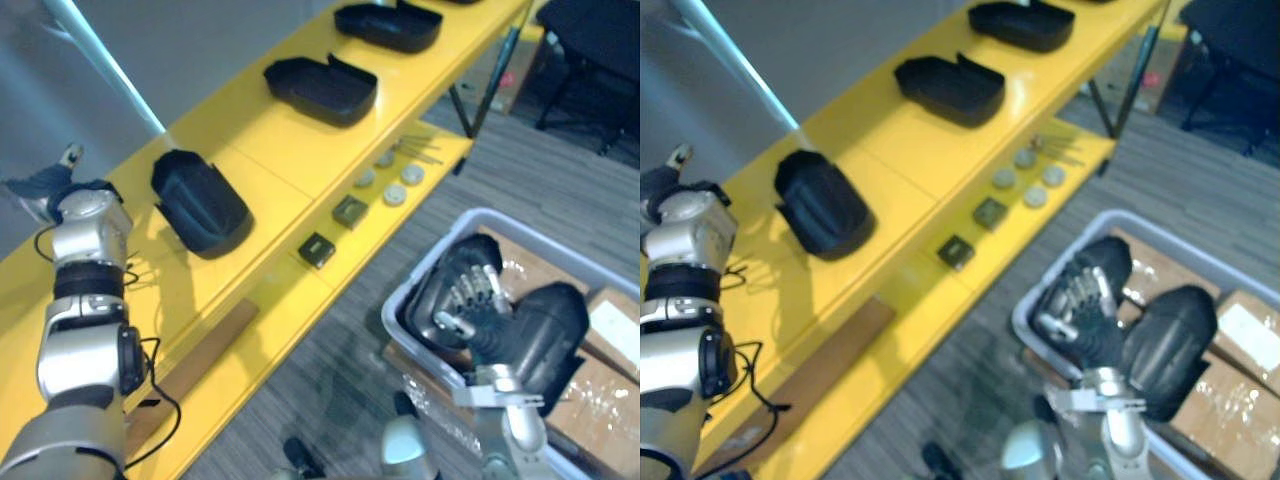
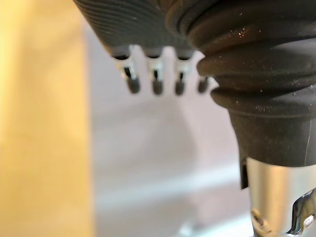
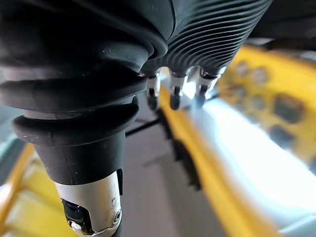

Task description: Walk over and take plastic housings, then place them on the shelf

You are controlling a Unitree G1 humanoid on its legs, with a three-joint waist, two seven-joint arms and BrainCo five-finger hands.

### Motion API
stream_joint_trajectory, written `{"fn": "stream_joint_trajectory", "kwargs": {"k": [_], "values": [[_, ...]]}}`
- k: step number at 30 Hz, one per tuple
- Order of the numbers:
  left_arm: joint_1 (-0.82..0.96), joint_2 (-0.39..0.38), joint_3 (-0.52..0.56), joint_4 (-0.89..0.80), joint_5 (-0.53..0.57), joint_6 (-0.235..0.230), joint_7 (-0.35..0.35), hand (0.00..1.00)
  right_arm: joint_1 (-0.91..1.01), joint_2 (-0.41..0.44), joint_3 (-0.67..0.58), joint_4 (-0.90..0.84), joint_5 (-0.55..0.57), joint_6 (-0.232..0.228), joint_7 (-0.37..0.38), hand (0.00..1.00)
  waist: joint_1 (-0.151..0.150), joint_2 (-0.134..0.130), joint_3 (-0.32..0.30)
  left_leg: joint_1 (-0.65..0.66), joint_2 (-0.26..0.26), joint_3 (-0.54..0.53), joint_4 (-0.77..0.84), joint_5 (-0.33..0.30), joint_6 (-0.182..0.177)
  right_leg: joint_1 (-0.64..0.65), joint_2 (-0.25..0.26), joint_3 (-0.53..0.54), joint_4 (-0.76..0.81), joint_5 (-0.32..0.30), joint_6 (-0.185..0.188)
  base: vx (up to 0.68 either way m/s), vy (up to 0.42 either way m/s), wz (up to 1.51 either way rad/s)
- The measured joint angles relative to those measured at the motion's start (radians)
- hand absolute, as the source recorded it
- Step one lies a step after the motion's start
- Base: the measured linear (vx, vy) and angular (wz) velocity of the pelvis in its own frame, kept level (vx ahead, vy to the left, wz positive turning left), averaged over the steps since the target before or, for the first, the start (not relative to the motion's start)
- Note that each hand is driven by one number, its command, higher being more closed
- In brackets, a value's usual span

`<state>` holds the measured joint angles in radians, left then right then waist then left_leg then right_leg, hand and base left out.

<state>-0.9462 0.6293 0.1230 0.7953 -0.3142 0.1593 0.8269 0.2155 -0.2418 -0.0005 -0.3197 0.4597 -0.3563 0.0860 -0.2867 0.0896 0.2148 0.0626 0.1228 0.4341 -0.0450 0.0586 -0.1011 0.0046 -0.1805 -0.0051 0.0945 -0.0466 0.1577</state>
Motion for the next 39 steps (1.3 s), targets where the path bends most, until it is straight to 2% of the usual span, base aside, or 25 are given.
{"fn": "stream_joint_trajectory", "kwargs": {"k": [1, 2, 3, 5, 6, 8, 10, 12, 13, 15, 16, 18, 19, 20, 22, 23, 24, 26, 27, 28, 30, 31, 33, 36, 39], "values": [[0.013, 0.000, -0.004, -0.017, 0.014, -0.019, -0.010, 0.00, -0.032, -0.013, -0.003, 0.016, 0.000, -0.010, 0.004, 0.00, 0.005, -0.004, -0.007, 0.002, 0.000, -0.003, -0.001, 0.000, 0.000, 0.005, 0.000, -0.004, -0.002, 0.000, 0.000, 0.00, -0.001, 0.25], [0.052, -0.003, -0.020, -0.068, 0.036, -0.057, -0.032, 0.00, -0.093, -0.037, -0.008, 0.049, 0.000, -0.025, 0.005, 0.00, 0.013, -0.008, -0.018, 0.008, -0.002, -0.019, -0.003, 0.001, -0.001, 0.027, -0.003, -0.023, -0.012, 0.000, 0.000, 0.01, -0.002, 0.28], [0.115, -0.018, -0.029, -0.136, 0.074, -0.094, -0.053, 0.00, -0.145, -0.053, -0.014, 0.085, -0.002, -0.029, 0.001, 0.00, 0.034, -0.008, -0.041, 0.006, -0.004, -0.031, -0.007, 0.003, -0.002, 0.035, -0.005, -0.034, -0.019, 0.000, 0.001, 0.01, -0.003, 0.35], [0.226, -0.050, -0.029, -0.275, 0.133, -0.136, -0.073, 0.00, -0.229, -0.072, -0.015, 0.155, -0.005, -0.030, -0.002, 0.00, 0.058, -0.009, -0.059, 0.009, -0.010, -0.068, -0.019, 0.014, 0.000, 0.066, -0.009, -0.078, -0.029, 0.000, 0.001, 0.02, -0.005, 0.47], [0.272, -0.063, -0.023, -0.338, 0.149, -0.139, -0.084, 0.00, -0.256, -0.078, -0.016, 0.176, -0.011, -0.027, -0.009, 0.00, 0.069, -0.009, -0.060, 0.010, -0.012, -0.080, -0.022, 0.018, 0.001, 0.074, -0.009, -0.089, -0.029, 0.001, 0.001, 0.01, -0.007, 0.64], [0.454, -0.108, -0.003, -0.565, 0.204, -0.162, -0.119, 0.00, -0.332, -0.085, -0.017, 0.229, -0.048, -0.004, -0.056, 0.00, 0.114, -0.010, -0.062, 0.014, -0.013, -0.130, -0.034, 0.033, 0.002, 0.107, -0.008, -0.145, -0.031, 0.000, 0.002, -0.02, -0.011, 0.65], [0.671, -0.194, 0.074, -0.766, 0.245, -0.176, -0.144, 0.00, -0.376, -0.085, -0.017, 0.265, -0.074, 0.040, -0.089, 0.00, 0.174, -0.015, -0.073, 0.015, -0.017, -0.182, -0.034, 0.042, 0.001, 0.152, -0.008, -0.204, -0.045, 0.000, 0.002, -0.02, -0.018, 0.67], [0.816, -0.260, 0.148, -0.836, 0.265, -0.179, -0.136, 0.00, -0.384, -0.078, -0.015, 0.279, -0.085, 0.058, -0.091, 0.00, 0.220, -0.021, -0.085, 0.013, -0.023, -0.222, -0.035, 0.048, 0.002, 0.180, -0.008, -0.246, -0.056, -0.003, -0.001, -0.03, -0.018, 0.58], [0.864, -0.278, 0.175, -0.845, 0.284, -0.179, -0.128, 0.00, -0.389, -0.075, -0.014, 0.288, -0.092, 0.060, -0.092, 0.00, 0.231, -0.024, -0.089, 0.008, -0.025, -0.234, -0.035, 0.050, 0.003, 0.186, -0.008, -0.259, -0.057, -0.006, -0.002, -0.06, -0.021, 0.59], [1.016, -0.348, 0.288, -0.846, 0.291, -0.179, -0.065, 0.00, -0.402, -0.054, -0.007, 0.298, -0.112, 0.076, -0.091, 0.00, 0.279, -0.037, -0.108, -0.016, -0.030, -0.271, -0.042, 0.062, 0.002, 0.190, -0.008, -0.302, -0.059, -0.021, -0.011, -0.08, -0.026, 0.53], [1.047, -0.367, 0.320, -0.842, 0.292, -0.179, -0.045, 0.00, -0.409, -0.050, -0.001, 0.304, -0.112, 0.078, -0.089, 0.00, 0.287, -0.040, -0.110, -0.022, -0.030, -0.281, -0.043, 0.066, 0.001, 0.190, -0.006, -0.312, -0.058, -0.024, -0.015, -0.08, -0.026, 0.45], [1.124, -0.415, 0.420, -0.728, 0.289, -0.186, 0.037, 0.00, -0.456, -0.030, 0.039, 0.352, -0.112, 0.081, -0.085, 0.00, 0.327, -0.051, -0.120, -0.030, -0.027, -0.294, -0.044, 0.074, -0.001, 0.188, -0.003, -0.327, -0.059, -0.035, -0.023, -0.07, -0.008, 0.22], [1.137, -0.419, 0.432, -0.679, 0.281, -0.186, 0.049, 0.00, -0.469, -0.024, 0.055, 0.365, -0.111, 0.081, -0.085, 0.00, 0.335, -0.053, -0.124, -0.031, -0.027, -0.296, -0.044, 0.075, -0.002, 0.188, -0.003, -0.328, -0.059, -0.035, -0.024, -0.06, -0.002, 0.07], [1.157, -0.422, 0.450, -0.560, 0.261, -0.198, 0.060, 0.00, -0.502, -0.011, 0.093, 0.392, -0.111, 0.087, -0.085, 0.00, 0.347, -0.059, -0.131, -0.035, -0.027, -0.305, -0.044, 0.078, -0.001, 0.189, -0.002, -0.332, -0.059, -0.035, -0.024, -0.04, -0.006, 0.20], [1.171, -0.421, 0.448, -0.372, 0.190, -0.205, 0.021, 0.00, -0.566, -0.002, 0.152, 0.448, -0.110, 0.103, -0.085, 0.00, 0.362, -0.075, -0.152, -0.059, -0.026, -0.324, -0.044, 0.087, 0.000, 0.178, 0.002, -0.350, -0.061, -0.034, -0.025, -0.03, -0.012, 0.23], [1.175, -0.427, 0.446, -0.256, 0.150, -0.207, -0.022, 0.00, -0.616, 0.010, 0.185, 0.494, -0.109, 0.119, -0.087, 0.00, 0.379, -0.089, -0.157, -0.065, -0.020, -0.325, -0.044, 0.090, -0.003, 0.171, 0.009, -0.349, -0.063, -0.030, -0.030, -0.02, -0.029, 0.07], [1.180, -0.435, 0.453, -0.156, 0.117, -0.209, -0.090, 0.00, -0.659, 0.025, 0.206, 0.535, -0.108, 0.138, -0.089, 0.00, 0.395, -0.101, -0.154, -0.068, -0.013, -0.327, -0.044, 0.091, -0.005, 0.172, 0.017, -0.348, -0.069, -0.028, -0.034, -0.01, -0.032, 0.02], [1.202, -0.452, 0.453, -0.050, 0.108, -0.211, -0.181, 0.00, -0.697, 0.050, 0.225, 0.582, -0.107, 0.152, -0.089, 0.00, 0.415, -0.132, -0.161, -0.073, -0.006, -0.332, -0.044, 0.094, -0.009, 0.173, 0.026, -0.350, -0.074, -0.027, -0.036, 0.00, -0.042, 0.05], [1.210, -0.456, 0.451, -0.019, 0.084, -0.211, -0.217, 0.00, -0.706, 0.060, 0.230, 0.593, -0.107, 0.160, -0.088, 0.00, 0.418, -0.138, -0.164, -0.075, -0.005, -0.335, -0.044, 0.094, -0.010, 0.173, 0.026, -0.352, -0.074, -0.027, -0.037, 0.01, -0.031, 0.06], [1.225, -0.469, 0.450, 0.044, 0.051, -0.211, -0.295, 0.00, -0.728, 0.081, 0.245, 0.618, -0.107, 0.166, -0.090, 0.00, 0.419, -0.142, -0.164, -0.076, -0.002, -0.337, -0.044, 0.095, -0.011, 0.172, 0.026, -0.353, -0.074, -0.028, -0.039, 0.01, -0.016, 0.04], [1.250, -0.498, 0.444, 0.106, 0.027, -0.206, -0.403, 0.00, -0.740, 0.103, 0.272, 0.651, -0.110, 0.168, -0.091, 0.00, 0.420, -0.134, -0.159, -0.076, -0.002, -0.338, -0.044, 0.094, -0.012, 0.172, 0.029, -0.353, -0.071, -0.028, -0.039, 0.00, 0.000, 0.00], [1.255, -0.511, 0.444, 0.132, 0.006, -0.192, -0.477, 0.00, -0.739, 0.115, 0.283, 0.673, -0.119, 0.168, -0.094, 0.00, 0.420, -0.123, -0.152, -0.073, -0.003, -0.338, -0.044, 0.088, -0.011, 0.176, 0.026, -0.354, -0.072, -0.029, -0.038, 0.00, 0.000, 0.00], [1.261, -0.533, 0.438, 0.165, 0.007, -0.161, -0.565, 0.00, -0.738, 0.134, 0.298, 0.714, -0.147, 0.180, -0.114, 0.00, 0.420, -0.104, -0.136, -0.060, -0.006, -0.337, -0.044, 0.087, -0.009, 0.188, 0.026, -0.354, -0.072, -0.030, -0.036, 0.00, 0.000, 0.00], [1.261, -0.564, 0.384, 0.178, 0.009, -0.119, -0.672, 0.00, -0.735, 0.151, 0.299, 0.763, -0.185, 0.210, -0.171, 0.00, 0.419, -0.092, -0.115, -0.059, -0.009, -0.337, -0.044, 0.087, -0.009, 0.190, 0.024, -0.355, -0.073, -0.034, -0.030, 0.00, 0.000, 0.00], [1.262, -0.576, 0.330, 0.179, 0.009, -0.093, -0.732, 0.00, -0.717, 0.173, 0.310, 0.800, -0.200, 0.230, -0.227, 0.00, 0.420, -0.092, -0.090, -0.059, -0.010, -0.334, -0.044, 0.082, -0.007, 0.189, 0.022, -0.354, -0.074, -0.037, -0.026, 0.01, -0.005, 0.00]]}}
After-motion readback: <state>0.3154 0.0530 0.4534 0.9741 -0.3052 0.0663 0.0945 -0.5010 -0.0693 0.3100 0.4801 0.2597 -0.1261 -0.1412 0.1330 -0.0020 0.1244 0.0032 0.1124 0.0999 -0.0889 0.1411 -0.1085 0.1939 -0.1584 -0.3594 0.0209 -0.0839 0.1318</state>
